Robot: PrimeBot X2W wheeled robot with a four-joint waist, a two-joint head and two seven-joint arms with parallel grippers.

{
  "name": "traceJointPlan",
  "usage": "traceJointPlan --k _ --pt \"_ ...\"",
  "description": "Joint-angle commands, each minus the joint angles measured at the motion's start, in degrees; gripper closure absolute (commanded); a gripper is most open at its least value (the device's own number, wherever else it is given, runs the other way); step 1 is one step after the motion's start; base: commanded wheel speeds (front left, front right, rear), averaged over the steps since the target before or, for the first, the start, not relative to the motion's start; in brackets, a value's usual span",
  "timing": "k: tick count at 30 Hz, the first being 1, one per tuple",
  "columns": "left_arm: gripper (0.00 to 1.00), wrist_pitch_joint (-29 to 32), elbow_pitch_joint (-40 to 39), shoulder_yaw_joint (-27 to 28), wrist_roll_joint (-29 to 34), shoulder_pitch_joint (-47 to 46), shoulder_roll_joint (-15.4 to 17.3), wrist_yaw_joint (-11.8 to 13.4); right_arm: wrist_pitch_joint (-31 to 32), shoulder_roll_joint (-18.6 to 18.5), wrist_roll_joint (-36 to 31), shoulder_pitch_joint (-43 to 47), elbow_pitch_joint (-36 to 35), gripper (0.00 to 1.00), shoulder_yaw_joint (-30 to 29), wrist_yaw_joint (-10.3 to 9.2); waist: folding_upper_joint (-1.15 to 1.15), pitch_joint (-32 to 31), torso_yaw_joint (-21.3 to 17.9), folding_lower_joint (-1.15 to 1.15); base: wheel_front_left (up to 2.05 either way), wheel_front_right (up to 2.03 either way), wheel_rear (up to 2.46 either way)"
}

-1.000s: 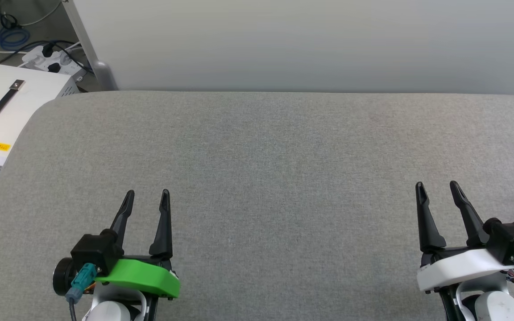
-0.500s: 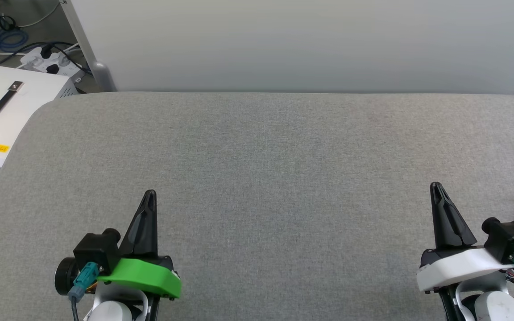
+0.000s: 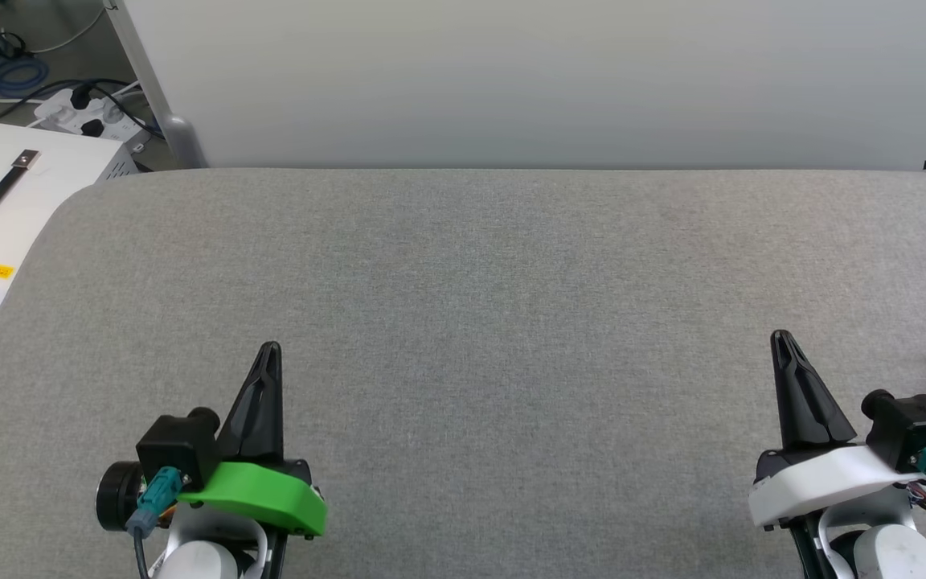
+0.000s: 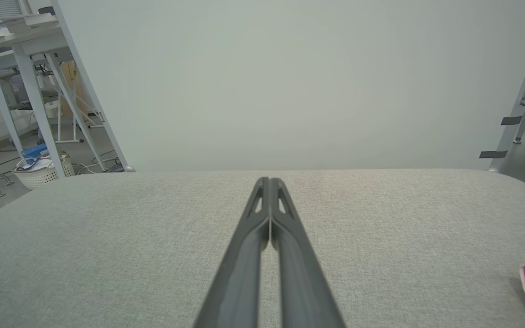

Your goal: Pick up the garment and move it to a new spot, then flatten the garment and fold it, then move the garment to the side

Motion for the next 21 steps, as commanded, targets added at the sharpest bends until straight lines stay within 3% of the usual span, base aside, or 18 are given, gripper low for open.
traceJointPlan --k 1,21 --pt "1.00 0.4 -0.4 0.2 0.7 0.5 -0.1 0.5 0.3 0.1 -0.7 0.5 -0.4 1.00 -0.1 -0.01 0.00 0.0 0.0 0.00 0.00 0.00 0.00" --pt "1.00 2.7 -1.5 0.4 2.5 1.0 -0.3 1.6 2.3 0.3 -2.8 0.8 -1.1 1.00 -0.1 -0.01 0.00 -0.3 -0.3 0.00 0.00 0.00 0.00"
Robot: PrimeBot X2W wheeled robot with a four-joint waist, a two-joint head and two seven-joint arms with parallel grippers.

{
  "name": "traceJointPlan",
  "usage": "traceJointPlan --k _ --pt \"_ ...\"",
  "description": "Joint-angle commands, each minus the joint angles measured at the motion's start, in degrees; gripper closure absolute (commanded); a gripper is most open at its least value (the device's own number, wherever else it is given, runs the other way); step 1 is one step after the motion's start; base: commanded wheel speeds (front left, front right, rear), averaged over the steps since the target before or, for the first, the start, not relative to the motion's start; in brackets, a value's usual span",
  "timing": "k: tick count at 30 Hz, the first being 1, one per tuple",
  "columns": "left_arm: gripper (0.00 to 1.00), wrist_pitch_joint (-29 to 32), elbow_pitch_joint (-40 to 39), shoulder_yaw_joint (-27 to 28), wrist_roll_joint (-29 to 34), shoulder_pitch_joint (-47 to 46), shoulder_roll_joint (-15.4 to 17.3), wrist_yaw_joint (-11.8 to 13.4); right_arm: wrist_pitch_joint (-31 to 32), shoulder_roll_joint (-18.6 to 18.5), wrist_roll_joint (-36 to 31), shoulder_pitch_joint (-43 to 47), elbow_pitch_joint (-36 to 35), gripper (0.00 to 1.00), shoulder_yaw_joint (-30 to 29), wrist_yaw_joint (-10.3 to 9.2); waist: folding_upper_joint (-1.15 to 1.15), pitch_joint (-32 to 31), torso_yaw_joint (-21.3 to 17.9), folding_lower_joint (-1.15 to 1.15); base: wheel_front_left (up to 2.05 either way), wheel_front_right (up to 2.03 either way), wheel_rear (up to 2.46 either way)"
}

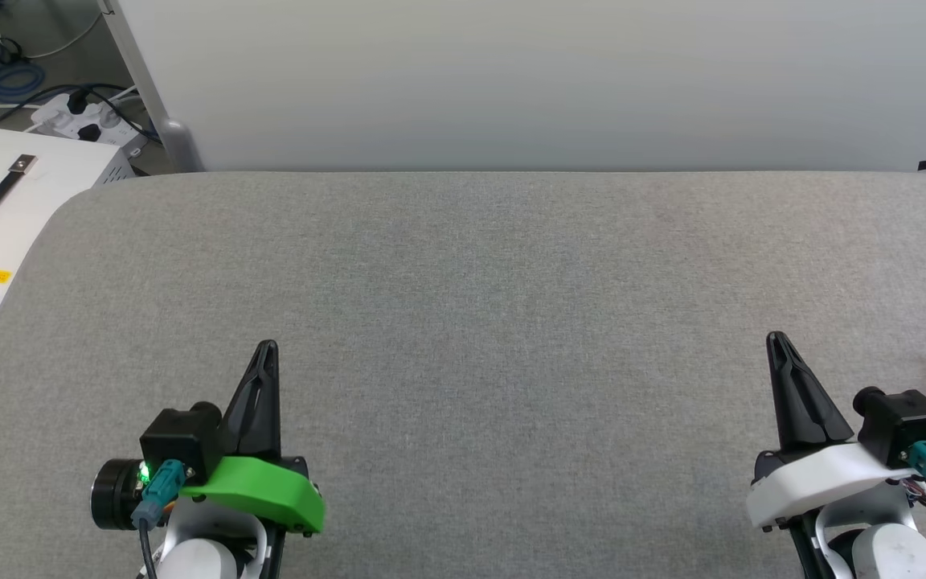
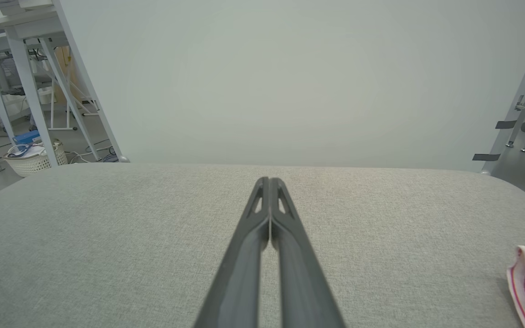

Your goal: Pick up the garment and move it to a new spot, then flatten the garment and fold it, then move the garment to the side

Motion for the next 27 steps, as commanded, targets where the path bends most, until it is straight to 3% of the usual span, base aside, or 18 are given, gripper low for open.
traceJointPlan --k 1,27 --pt "1.00 0.5 -0.3 0.2 0.6 0.9 -0.2 0.5 0.4 0.2 -0.6 0.8 -0.4 1.00 -0.1 -0.02 0.00 0.0 0.0 0.00 0.00 0.00 0.00" --pt "1.00 3.7 -1.9 0.4 3.1 1.6 -0.4 2.0 3.3 0.4 -3.4 1.4 -1.4 1.00 -0.2 -0.02 0.00 -0.4 -0.5 0.00 0.00 0.00 0.00"
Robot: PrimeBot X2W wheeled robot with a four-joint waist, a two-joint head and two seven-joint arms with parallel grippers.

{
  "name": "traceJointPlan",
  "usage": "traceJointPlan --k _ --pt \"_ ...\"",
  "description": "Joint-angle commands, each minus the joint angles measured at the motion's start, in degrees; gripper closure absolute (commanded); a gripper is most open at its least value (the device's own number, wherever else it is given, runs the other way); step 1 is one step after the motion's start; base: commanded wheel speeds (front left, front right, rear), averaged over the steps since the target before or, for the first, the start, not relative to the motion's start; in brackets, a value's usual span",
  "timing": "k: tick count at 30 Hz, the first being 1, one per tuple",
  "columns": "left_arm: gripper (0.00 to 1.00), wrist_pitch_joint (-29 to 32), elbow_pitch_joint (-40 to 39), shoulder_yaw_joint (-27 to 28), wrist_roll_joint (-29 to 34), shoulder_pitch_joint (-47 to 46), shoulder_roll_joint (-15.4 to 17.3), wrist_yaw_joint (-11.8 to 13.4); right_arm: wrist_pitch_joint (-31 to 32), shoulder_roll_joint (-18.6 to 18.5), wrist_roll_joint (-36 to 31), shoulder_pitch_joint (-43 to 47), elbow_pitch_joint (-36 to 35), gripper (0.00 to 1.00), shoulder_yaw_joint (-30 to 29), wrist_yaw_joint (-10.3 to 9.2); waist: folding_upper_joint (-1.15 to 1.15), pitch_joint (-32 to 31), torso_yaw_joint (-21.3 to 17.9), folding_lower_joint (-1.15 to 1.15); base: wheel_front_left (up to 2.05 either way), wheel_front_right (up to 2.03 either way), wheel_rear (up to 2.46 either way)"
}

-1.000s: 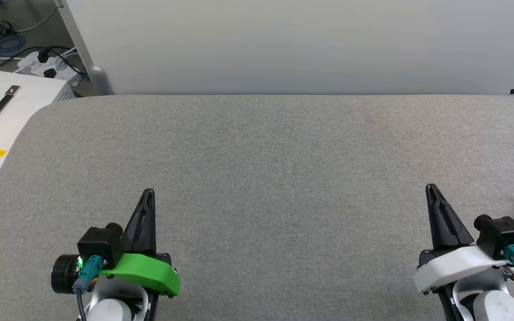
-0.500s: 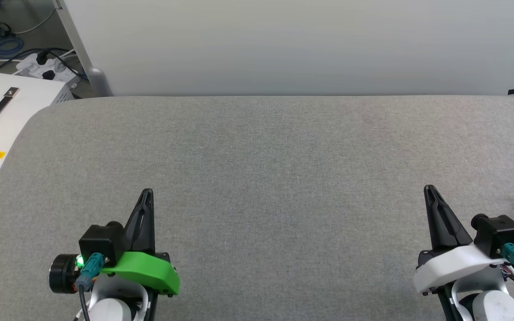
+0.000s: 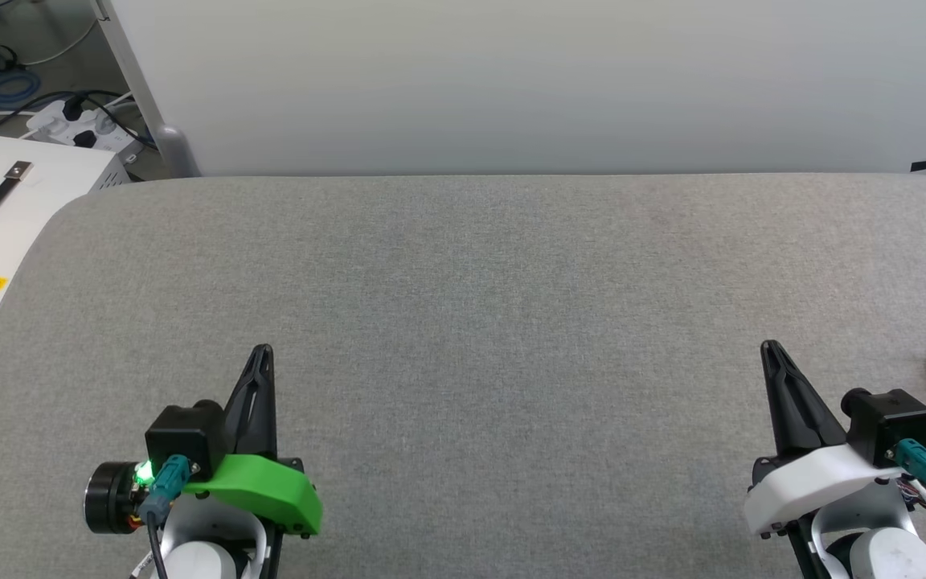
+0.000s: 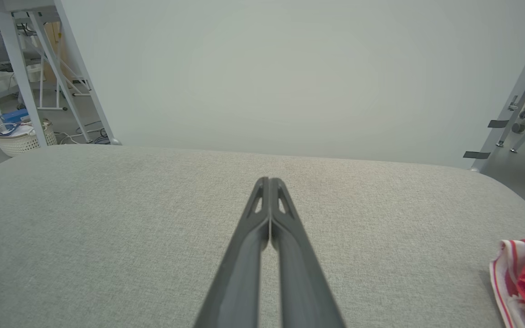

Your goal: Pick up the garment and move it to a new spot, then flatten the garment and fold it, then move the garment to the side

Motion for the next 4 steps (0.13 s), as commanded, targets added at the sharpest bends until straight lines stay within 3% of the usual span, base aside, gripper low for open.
traceJointPlan --k 1,4 --pt "1.00 0.4 -0.3 0.2 0.7 1.0 -0.3 0.3 0.3 0.2 -0.6 0.7 -0.5 1.00 -0.1 -0.02 0.00 0.0 0.0 0.00 0.00 0.00 0.00" --pt "1.00 0.7 -0.5 0.2 1.0 1.0 -0.3 0.5 0.6 0.2 -0.9 0.8 -0.6 1.00 -0.1 -0.03 0.00 -0.1 -0.1 0.00 0.00 0.00 0.00"
